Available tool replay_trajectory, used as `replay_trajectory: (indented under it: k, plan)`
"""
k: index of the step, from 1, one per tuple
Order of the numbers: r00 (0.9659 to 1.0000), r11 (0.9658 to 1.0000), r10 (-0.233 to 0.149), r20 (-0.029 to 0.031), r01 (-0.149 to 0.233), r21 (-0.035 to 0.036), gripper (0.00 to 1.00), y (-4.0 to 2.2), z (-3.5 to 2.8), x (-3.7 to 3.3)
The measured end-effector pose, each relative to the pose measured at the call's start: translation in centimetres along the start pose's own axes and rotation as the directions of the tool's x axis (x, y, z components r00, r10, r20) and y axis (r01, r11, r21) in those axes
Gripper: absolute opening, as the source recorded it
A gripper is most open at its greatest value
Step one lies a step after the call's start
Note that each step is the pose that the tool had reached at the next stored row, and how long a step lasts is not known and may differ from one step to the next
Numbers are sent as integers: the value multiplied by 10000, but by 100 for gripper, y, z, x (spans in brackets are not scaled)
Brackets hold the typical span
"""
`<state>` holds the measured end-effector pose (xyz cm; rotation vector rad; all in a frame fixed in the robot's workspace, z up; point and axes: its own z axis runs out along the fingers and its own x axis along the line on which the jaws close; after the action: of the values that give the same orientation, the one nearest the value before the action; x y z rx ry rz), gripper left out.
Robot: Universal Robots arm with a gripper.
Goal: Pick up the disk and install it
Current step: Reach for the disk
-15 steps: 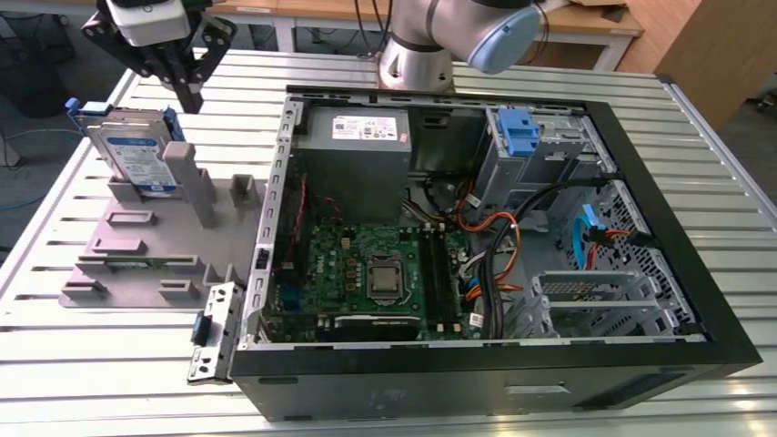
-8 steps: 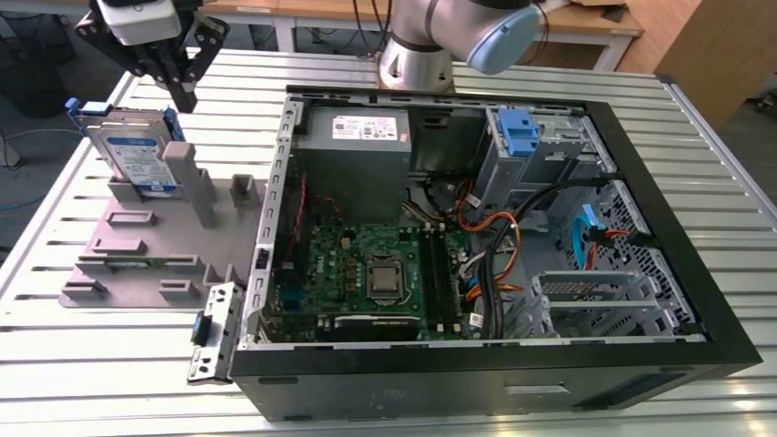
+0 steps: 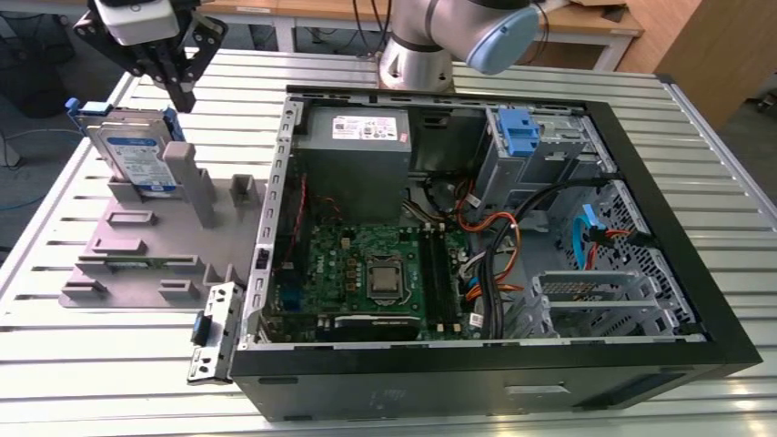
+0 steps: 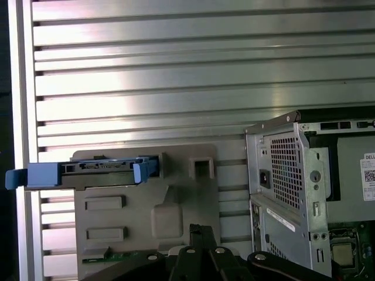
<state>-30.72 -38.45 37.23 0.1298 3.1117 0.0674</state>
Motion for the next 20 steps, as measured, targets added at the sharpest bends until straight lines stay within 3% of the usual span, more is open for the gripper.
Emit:
replay_trajectory:
  k: [20]
  plan:
    - [10000, 10000, 6, 0, -6, 0, 11, 15, 59, 139]
